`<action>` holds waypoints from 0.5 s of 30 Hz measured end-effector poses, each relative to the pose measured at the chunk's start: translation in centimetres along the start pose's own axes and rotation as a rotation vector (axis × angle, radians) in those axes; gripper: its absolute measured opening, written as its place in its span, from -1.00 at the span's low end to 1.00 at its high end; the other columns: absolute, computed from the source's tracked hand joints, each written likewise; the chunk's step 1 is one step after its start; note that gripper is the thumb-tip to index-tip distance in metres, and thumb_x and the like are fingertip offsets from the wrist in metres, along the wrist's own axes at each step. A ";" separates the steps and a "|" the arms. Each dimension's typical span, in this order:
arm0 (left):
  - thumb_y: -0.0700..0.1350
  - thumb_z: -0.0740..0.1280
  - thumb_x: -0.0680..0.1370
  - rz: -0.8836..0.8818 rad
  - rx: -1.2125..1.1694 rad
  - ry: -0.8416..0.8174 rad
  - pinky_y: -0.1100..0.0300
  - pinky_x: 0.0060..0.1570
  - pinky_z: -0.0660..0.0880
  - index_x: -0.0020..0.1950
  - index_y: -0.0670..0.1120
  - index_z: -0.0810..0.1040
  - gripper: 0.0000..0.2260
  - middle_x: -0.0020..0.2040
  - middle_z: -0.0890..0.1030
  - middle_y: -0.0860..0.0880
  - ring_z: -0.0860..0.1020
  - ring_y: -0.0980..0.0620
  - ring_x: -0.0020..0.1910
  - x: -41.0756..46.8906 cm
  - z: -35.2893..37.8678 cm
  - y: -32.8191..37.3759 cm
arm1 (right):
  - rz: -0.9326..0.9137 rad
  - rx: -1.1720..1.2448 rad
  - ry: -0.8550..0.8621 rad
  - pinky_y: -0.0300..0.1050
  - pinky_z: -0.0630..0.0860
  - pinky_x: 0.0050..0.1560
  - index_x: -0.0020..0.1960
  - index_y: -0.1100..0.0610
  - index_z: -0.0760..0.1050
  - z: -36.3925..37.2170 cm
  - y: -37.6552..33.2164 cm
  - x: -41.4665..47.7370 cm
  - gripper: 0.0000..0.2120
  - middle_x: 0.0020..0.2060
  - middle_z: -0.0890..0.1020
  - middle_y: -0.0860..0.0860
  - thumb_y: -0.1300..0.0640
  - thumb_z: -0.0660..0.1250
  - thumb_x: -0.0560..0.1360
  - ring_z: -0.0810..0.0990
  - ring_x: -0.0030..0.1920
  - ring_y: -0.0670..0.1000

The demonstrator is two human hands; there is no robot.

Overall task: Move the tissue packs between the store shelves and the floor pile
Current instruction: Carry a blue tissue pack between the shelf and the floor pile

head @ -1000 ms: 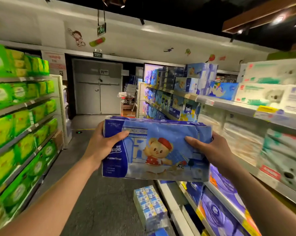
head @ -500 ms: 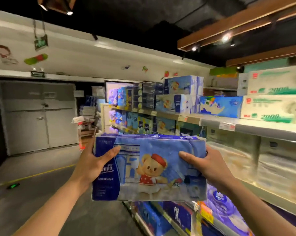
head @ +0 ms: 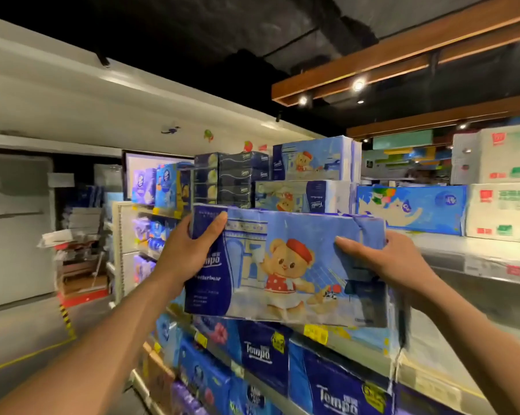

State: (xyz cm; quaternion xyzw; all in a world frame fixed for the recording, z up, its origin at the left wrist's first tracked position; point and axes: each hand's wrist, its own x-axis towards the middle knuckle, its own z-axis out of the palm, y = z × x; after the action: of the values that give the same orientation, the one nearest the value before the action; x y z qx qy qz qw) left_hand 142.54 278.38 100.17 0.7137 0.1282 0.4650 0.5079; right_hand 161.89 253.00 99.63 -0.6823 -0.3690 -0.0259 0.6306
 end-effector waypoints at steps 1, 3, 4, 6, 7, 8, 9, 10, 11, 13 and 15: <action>0.37 0.41 0.25 0.011 -0.013 -0.023 -0.06 -0.03 0.62 0.08 0.08 0.58 -0.46 -0.06 0.72 0.03 0.70 -0.02 -0.10 2.8 0.0 -0.3 | -0.009 -0.014 0.033 0.21 0.64 -0.15 -0.29 0.06 0.57 0.6 0.1 2.0 -0.58 -0.45 0.59 -0.08 -0.24 0.64 0.22 0.51 -0.44 0.01; 0.42 0.50 0.17 0.022 -0.035 -0.086 -0.03 -0.06 0.62 0.11 0.07 0.59 -0.35 -0.08 0.73 0.04 0.71 0.01 -0.12 8.3 0.0 -1.0 | -0.038 -0.069 0.108 0.28 0.67 -0.13 -0.24 0.06 0.59 1.5 -0.4 6.1 -0.61 -0.43 0.61 -0.06 -0.22 0.62 0.26 0.57 -0.39 0.05; 0.44 0.55 0.08 0.030 -0.045 -0.120 -0.01 -0.07 0.61 0.12 0.06 0.59 -0.25 -0.06 0.73 0.04 0.71 0.00 -0.11 10.7 0.1 -1.4 | -0.051 -0.107 0.133 0.26 0.68 -0.14 -0.22 0.05 0.59 2.0 -1.0 7.9 -0.63 -0.42 0.62 -0.05 -0.20 0.61 0.29 0.61 -0.36 0.07; 0.41 0.61 -0.06 0.063 -0.084 -0.198 0.01 -0.08 0.60 0.16 0.04 0.58 -0.12 -0.02 0.73 0.01 0.71 -0.03 -0.07 15.3 0.4 -2.5 | -0.062 -0.158 0.171 0.09 0.65 -0.24 -0.21 0.04 0.57 2.6 -1.9 11.1 -0.67 -0.36 0.65 -0.02 -0.17 0.59 0.32 0.64 -0.29 0.06; 0.37 0.63 -0.07 0.090 -0.100 -0.239 0.02 -0.08 0.60 0.18 0.02 0.57 -0.09 -0.02 0.73 0.00 0.71 -0.02 -0.07 17.5 0.7 -3.1 | -0.064 -0.165 0.186 -0.01 0.62 -0.30 -0.17 0.03 0.58 3.0 -2.3 12.5 -0.69 -0.31 0.66 -0.01 -0.16 0.57 0.33 0.63 -0.26 0.03; 0.34 0.65 -0.07 0.120 -0.106 -0.273 0.03 -0.10 0.62 0.19 -0.01 0.57 -0.09 -0.02 0.73 0.01 0.71 0.00 -0.08 19.6 1.0 -3.7 | -0.066 -0.163 0.203 -0.10 0.58 -0.31 -0.12 0.02 0.59 3.2 -2.4 14.1 -0.70 -0.25 0.68 -0.01 -0.15 0.57 0.33 0.63 -0.23 0.01; 0.32 0.65 -0.05 0.151 -0.112 -0.301 0.05 -0.12 0.64 0.20 -0.02 0.57 -0.10 -0.02 0.73 0.02 0.71 0.02 -0.08 21.7 1.5 -4.2 | -0.068 -0.155 0.224 -0.13 0.57 -0.28 -0.08 0.03 0.61 3.4 -2.4 15.6 -0.70 -0.21 0.68 0.00 -0.14 0.56 0.34 0.63 -0.21 -0.01; 0.33 0.64 -0.05 0.177 -0.124 -0.329 0.08 -0.12 0.65 0.20 -0.01 0.58 -0.11 -0.01 0.73 0.03 0.71 0.03 -0.07 23.7 2.0 -4.6 | -0.075 -0.150 0.245 -0.13 0.58 -0.27 -0.07 0.05 0.62 3.7 -2.5 17.0 -0.70 -0.20 0.69 0.01 -0.12 0.56 0.35 0.63 -0.21 -0.02; 0.35 0.64 -0.04 0.204 -0.139 -0.352 0.07 -0.10 0.65 0.20 0.00 0.60 -0.12 0.02 0.73 0.04 0.71 0.03 -0.04 25.8 2.6 -5.0 | -0.083 -0.153 0.270 -0.15 0.60 -0.30 -0.07 0.07 0.62 4.0 -2.7 18.5 -0.70 -0.21 0.69 -0.01 -0.10 0.57 0.36 0.63 -0.23 -0.04; 0.31 0.64 0.06 0.251 -0.189 -0.367 -0.01 0.01 0.63 0.23 0.00 0.58 -0.18 0.07 0.72 0.03 0.70 0.01 0.01 30.1 3.9 -5.6 | -0.103 -0.180 0.336 -0.23 0.56 -0.38 -0.11 0.10 0.63 4.5 -2.9 21.8 -0.68 -0.30 0.68 -0.08 -0.11 0.58 0.35 0.62 -0.31 -0.11; 0.19 0.62 0.20 0.311 -0.249 -0.356 -0.04 0.05 0.63 0.24 -0.01 0.56 -0.33 0.07 0.72 0.04 0.70 0.03 0.01 34.6 5.3 -6.2 | -0.134 -0.209 0.416 -0.30 0.52 -0.42 -0.16 0.10 0.62 5.2 -3.4 25.0 -0.66 -0.37 0.66 -0.14 -0.14 0.58 0.32 0.60 -0.39 -0.17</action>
State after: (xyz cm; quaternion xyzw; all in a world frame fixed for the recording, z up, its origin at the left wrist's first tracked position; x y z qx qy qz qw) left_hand 167.11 300.68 113.10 0.7274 -0.1323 0.4168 0.5288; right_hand 176.03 269.10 113.93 -0.6979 -0.2709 -0.2456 0.6158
